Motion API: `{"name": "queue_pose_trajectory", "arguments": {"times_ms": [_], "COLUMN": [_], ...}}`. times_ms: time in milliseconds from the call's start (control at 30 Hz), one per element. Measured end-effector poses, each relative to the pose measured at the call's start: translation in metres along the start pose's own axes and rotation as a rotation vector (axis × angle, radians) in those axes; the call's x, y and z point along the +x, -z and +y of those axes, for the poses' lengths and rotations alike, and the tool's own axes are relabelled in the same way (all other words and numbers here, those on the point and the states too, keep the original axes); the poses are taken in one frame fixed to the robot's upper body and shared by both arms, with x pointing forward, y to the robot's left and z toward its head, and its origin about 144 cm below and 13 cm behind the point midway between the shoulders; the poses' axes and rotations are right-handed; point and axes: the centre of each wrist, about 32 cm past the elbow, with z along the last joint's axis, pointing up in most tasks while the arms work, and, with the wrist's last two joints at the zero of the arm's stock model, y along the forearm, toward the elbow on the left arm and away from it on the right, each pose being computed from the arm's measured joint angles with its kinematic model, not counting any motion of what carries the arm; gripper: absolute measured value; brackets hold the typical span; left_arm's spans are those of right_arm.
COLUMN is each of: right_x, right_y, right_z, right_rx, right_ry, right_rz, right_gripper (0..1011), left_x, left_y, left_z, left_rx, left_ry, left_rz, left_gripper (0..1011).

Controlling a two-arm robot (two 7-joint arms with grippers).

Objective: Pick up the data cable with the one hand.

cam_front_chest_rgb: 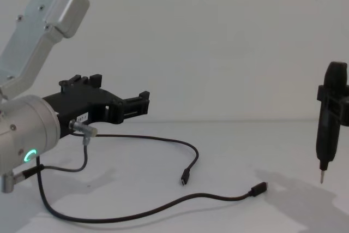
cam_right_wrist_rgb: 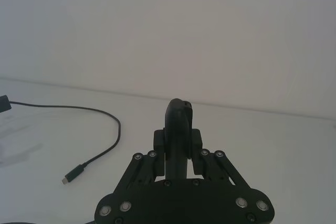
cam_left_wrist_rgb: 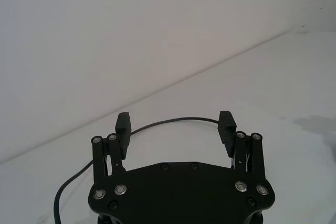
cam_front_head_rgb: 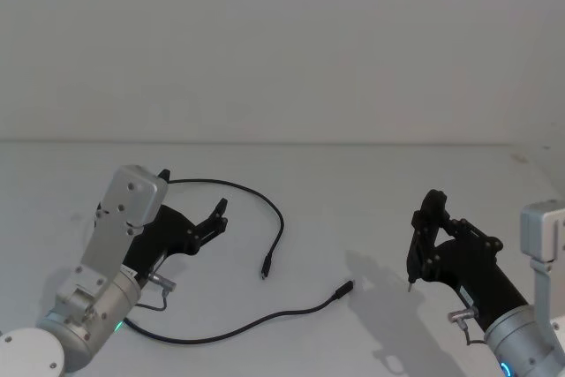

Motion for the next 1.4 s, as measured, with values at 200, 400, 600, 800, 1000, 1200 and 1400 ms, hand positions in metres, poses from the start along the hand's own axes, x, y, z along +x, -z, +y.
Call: {"name": "queue_pose_trajectory", "arguments": {"times_ms": [200, 400, 600, 800, 1000, 1200, 1400], "right_x": [0.000, 0.000, 0.000, 0.000, 0.000, 0.000, 0.000], "right_y": [0.000, 0.000, 0.000, 0.000, 0.000, 0.000, 0.000], "right_z": [0.000, 0.000, 0.000, 0.000, 0.000, 0.000, 0.000], "right_rx": [0.000, 0.000, 0.000, 0.000, 0.000, 0.000, 0.000], "right_ry": [0.000, 0.000, 0.000, 0.000, 0.000, 0.000, 0.000], "right_rz": [0.000, 0.000, 0.000, 0.000, 0.000, 0.000, 0.000], "right_gripper": [279, 279, 279, 279, 279, 279, 279], "left_x": [0.002, 0.008, 0.016, 0.025, 0.034, 0.040, 0.041], "left_y": [-0.002, -0.006, -0.012, -0.018, -0.025, -0.033, -0.039], "left_z": [0.000, 0.002, 0.004, 0.005, 0.006, 0.004, -0.002], "left_rx": [0.001, 0.011, 0.028, 0.057, 0.094, 0.147, 0.209], "left_ry": [0.022, 0.081, 0.161, 0.257, 0.352, 0.467, 0.566], "left_rz": [-0.006, -0.015, -0.029, -0.041, -0.045, -0.041, -0.031], "left_gripper": [1001, 1001, 1001, 1001, 1001, 1001, 1001]}}
